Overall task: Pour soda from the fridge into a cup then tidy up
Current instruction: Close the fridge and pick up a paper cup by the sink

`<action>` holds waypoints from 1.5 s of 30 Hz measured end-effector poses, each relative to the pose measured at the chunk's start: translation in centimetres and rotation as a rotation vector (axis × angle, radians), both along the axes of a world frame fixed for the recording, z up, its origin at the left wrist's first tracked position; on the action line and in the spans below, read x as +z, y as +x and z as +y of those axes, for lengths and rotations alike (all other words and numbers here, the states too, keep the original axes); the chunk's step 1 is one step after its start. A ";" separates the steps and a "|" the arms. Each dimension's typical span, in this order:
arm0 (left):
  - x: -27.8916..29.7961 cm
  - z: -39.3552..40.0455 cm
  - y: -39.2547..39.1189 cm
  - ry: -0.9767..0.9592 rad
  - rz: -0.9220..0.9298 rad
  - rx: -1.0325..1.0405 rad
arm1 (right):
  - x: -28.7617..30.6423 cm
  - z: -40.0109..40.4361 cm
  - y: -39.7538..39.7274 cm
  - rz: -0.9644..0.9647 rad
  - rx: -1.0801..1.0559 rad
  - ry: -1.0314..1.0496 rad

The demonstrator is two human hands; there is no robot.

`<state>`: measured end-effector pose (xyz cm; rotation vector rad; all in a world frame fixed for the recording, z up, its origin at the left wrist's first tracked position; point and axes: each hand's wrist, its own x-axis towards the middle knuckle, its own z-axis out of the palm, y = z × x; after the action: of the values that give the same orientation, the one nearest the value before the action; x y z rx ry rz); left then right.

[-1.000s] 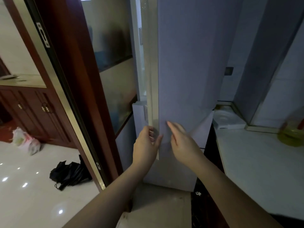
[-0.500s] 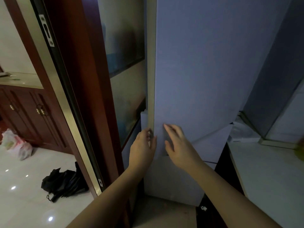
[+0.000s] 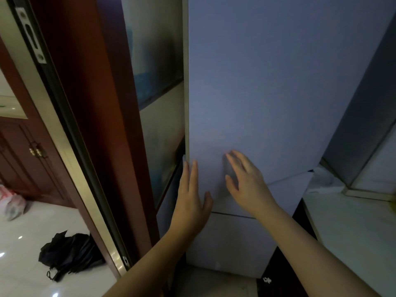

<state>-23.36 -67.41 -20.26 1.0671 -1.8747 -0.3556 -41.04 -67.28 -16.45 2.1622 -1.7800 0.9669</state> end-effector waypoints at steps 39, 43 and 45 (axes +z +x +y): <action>4.3 -23.2 -10.2 -0.152 -0.661 0.260 | 1.0 -19.2 -8.6 0.260 -0.111 0.014; 5.2 -23.9 -11.0 -0.133 -0.685 0.253 | 1.1 -20.1 -9.0 0.289 -0.117 0.067; 5.3 -23.8 -11.1 -0.137 -0.681 0.253 | 1.0 -20.2 -8.9 0.292 -0.124 0.078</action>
<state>-34.47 -91.17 -14.98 1.4248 -2.2631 0.3244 -49.97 -87.46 -15.45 2.0806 -1.8068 0.5300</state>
